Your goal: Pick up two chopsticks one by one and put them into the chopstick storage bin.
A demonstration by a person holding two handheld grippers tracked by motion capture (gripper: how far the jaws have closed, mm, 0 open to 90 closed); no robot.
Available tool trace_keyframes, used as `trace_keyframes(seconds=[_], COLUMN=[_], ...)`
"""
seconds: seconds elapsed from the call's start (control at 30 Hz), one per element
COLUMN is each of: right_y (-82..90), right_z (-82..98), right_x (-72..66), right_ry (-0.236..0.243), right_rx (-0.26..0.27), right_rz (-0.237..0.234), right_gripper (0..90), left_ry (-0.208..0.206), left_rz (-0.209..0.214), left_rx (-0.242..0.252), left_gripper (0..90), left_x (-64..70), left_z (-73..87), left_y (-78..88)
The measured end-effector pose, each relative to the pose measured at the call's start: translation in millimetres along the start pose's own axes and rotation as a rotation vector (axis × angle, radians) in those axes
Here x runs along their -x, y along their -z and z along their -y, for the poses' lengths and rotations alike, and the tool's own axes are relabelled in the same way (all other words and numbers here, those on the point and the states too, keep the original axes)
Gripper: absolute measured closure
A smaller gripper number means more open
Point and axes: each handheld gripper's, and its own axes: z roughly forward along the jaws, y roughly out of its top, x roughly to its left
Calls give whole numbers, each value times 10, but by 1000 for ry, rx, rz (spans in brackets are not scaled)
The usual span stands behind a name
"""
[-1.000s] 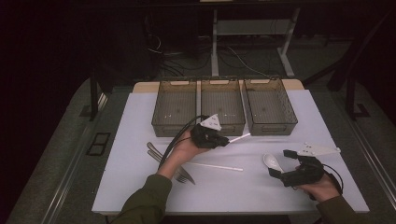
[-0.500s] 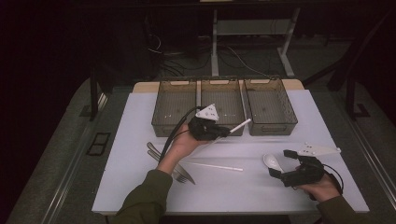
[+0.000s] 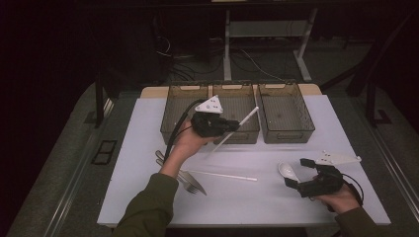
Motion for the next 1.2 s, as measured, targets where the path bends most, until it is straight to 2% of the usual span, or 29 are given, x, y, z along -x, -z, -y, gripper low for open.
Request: trace_keyframes(seconds=[0.27, 0.43, 0.63, 0.83, 0.97, 1.03, 1.2], right_y=[-3, -2, 0, -1, -4, -9, -7], right_z=[0, -1, 2, 3, 5, 5, 6], right_x=[3, 1, 14, 13, 12, 14, 12], right_ry=[-4, -6, -7, -6, -7, -7, -6], right_rx=[2, 1, 1, -1, -3, -2, -3], right_rz=[3, 1, 0, 2, 0, 0, -2], right_gripper=[7, 7, 7, 7, 7, 7, 7], left_ry=[19, 26, 50, 70, 106, 128, 174], left_rz=[-63, -125, -197, -287, -338, -355, -383], left_rx=[26, 21, 30, 18, 4, 1, -48], left_gripper=[843, 842, 842, 842, 841, 841, 841], left_x=[-188, -362, -579, -785, -895, -939, -1031], left_z=[-179, -299, -316, -235, -117, -40, 165], left_y=[362, 592, 794, 937, 963, 952, 900])
